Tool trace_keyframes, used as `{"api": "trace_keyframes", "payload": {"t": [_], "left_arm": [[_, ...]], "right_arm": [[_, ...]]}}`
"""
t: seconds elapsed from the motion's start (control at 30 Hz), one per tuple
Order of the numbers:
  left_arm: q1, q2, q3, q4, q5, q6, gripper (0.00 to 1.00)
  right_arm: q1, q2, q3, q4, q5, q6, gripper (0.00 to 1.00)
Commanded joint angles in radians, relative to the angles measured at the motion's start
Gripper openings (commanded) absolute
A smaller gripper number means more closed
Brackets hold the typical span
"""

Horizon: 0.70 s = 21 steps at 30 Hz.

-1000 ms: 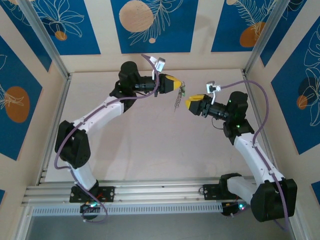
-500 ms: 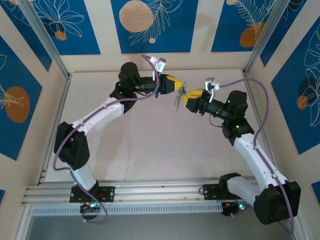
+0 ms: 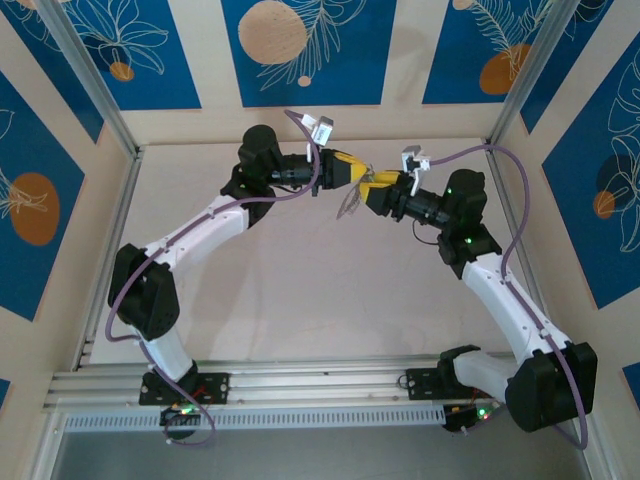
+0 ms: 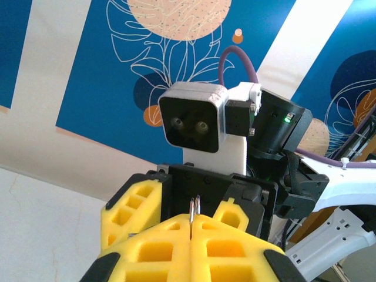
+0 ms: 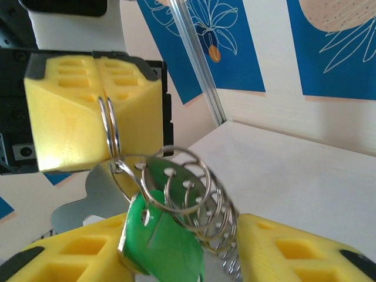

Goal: Put the keys on the keyring

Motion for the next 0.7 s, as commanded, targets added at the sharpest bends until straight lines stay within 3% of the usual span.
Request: {"api": "trace_keyframes", "payload": {"t": [0.0, 0.13, 0.23, 0.5, 0.67], "left_arm": [[-0.013, -0.044, -0.010, 0.059, -0.022, -0.018, 0.00], [-0.013, -0.044, -0.015, 0.083, -0.031, -0.039, 0.00], [-0.012, -0.043, -0.017, 0.100, -0.032, -0.051, 0.00], [-0.013, -0.045, -0.028, 0.130, -0.031, -0.070, 0.00], [-0.014, -0.044, -0.032, 0.136, -0.031, -0.072, 0.00]], "right_arm": [[0.008, -0.009, 0.025, -0.019, 0.005, -0.033, 0.37], [0.008, -0.019, 0.025, -0.040, -0.007, -0.042, 0.13], [0.005, -0.019, 0.031, -0.057, -0.015, -0.049, 0.02], [0.011, 0.018, 0.079, -0.093, -0.087, -0.048, 0.00], [0.064, 0.054, 0.139, -0.165, -0.117, -0.100, 0.00]]}}
